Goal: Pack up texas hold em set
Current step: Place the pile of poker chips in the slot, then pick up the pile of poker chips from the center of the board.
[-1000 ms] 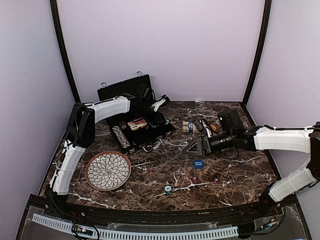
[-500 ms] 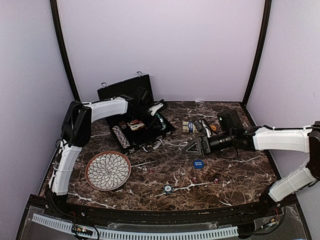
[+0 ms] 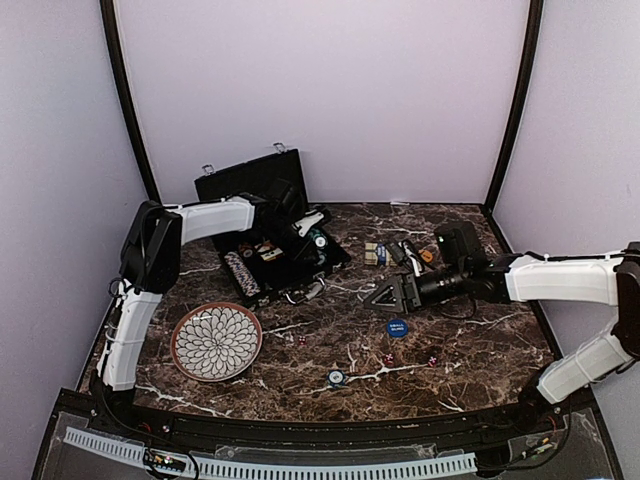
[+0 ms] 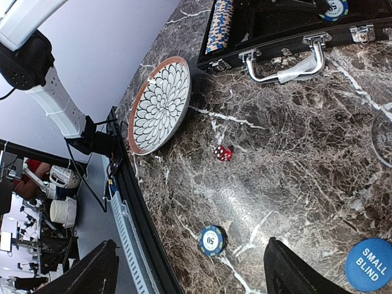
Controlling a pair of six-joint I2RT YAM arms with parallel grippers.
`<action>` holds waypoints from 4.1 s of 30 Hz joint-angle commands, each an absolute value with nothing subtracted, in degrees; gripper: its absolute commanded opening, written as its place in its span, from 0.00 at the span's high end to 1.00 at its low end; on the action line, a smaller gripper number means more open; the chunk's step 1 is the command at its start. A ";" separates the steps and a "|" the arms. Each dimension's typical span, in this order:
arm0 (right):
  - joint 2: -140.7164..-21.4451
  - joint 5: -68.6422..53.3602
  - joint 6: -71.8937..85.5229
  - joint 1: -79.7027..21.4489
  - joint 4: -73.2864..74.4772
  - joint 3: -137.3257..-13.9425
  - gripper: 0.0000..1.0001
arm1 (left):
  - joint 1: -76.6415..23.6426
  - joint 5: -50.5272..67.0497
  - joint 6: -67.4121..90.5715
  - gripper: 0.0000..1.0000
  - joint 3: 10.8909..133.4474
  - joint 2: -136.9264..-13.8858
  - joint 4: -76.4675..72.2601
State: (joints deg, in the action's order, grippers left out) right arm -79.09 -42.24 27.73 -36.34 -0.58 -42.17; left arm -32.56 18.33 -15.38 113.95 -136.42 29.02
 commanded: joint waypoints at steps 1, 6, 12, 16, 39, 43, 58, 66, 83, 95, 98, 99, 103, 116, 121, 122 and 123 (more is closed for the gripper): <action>-79.84 -42.96 27.77 -36.04 -2.73 -41.99 0.17 | -30.85 15.89 -14.92 1.00 113.07 -132.03 28.34; -80.00 -43.20 27.50 -36.07 -2.49 -42.10 0.16 | -30.23 14.61 -14.41 1.00 113.02 -132.52 27.07; -79.98 -43.19 27.51 -36.04 -2.29 -42.01 0.16 | -29.47 14.50 -13.55 1.00 113.26 -133.30 26.32; -79.97 -43.22 27.44 -36.04 -2.29 -41.95 0.16 | -29.36 15.16 -13.83 1.00 114.19 -134.42 26.97; -80.42 -43.59 27.70 -36.04 -3.33 -40.87 0.15 | -29.44 17.41 -14.27 0.71 114.89 -134.90 27.95; -80.50 -43.59 27.66 -36.04 -3.43 -40.74 0.14 | -29.44 18.06 -14.24 0.66 114.50 -134.88 27.74; -81.00 -44.02 27.76 -36.04 -3.78 -40.69 0.14 | -29.44 17.82 -13.67 0.65 114.84 -134.75 27.74; -81.12 -44.16 28.09 -36.04 -4.25 -40.43 0.13 | -29.51 17.24 -12.01 0.64 114.79 -133.37 27.77; -82.00 -45.01 27.84 -36.08 -4.48 -40.80 0.13 | -29.45 17.58 -11.80 0.64 114.53 -131.31 28.93; -81.39 -44.82 28.21 -36.01 -4.71 -40.14 0.12 | -29.44 19.46 -11.23 0.64 114.31 -129.22 29.75; -81.39 -44.88 28.09 -36.04 -4.55 -40.17 0.12 | -29.46 19.58 -11.02 0.64 114.04 -128.09 29.83; -81.27 -44.72 28.01 -36.04 -4.38 -40.17 0.12 | -29.51 19.68 -11.06 0.64 113.57 -127.81 29.80; -80.31 -43.22 27.29 -36.07 -2.69 -40.31 0.11 | -29.87 19.74 -10.72 0.64 110.39 -123.95 28.93; -77.54 -38.80 25.12 -36.04 3.24 -40.80 0.11 | -38.37 17.77 -4.08 0.29 77.87 -101.36 16.60; -76.34 -35.69 24.81 -36.14 6.53 -41.15 0.10 | -45.49 14.45 -1.43 0.22 64.40 -92.47 10.73; -76.75 -34.40 23.73 -36.36 8.42 -41.60 0.11 | -46.59 14.03 -0.56 0.22 62.87 -90.38 9.67; -77.06 -32.03 22.25 -37.15 10.80 -42.34 0.11 | -46.98 13.91 0.65 0.22 59.75 -89.35 7.30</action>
State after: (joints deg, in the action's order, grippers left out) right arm -77.45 -37.71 25.65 -36.34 4.91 -40.82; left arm -44.95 16.36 -3.29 67.90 -96.12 14.90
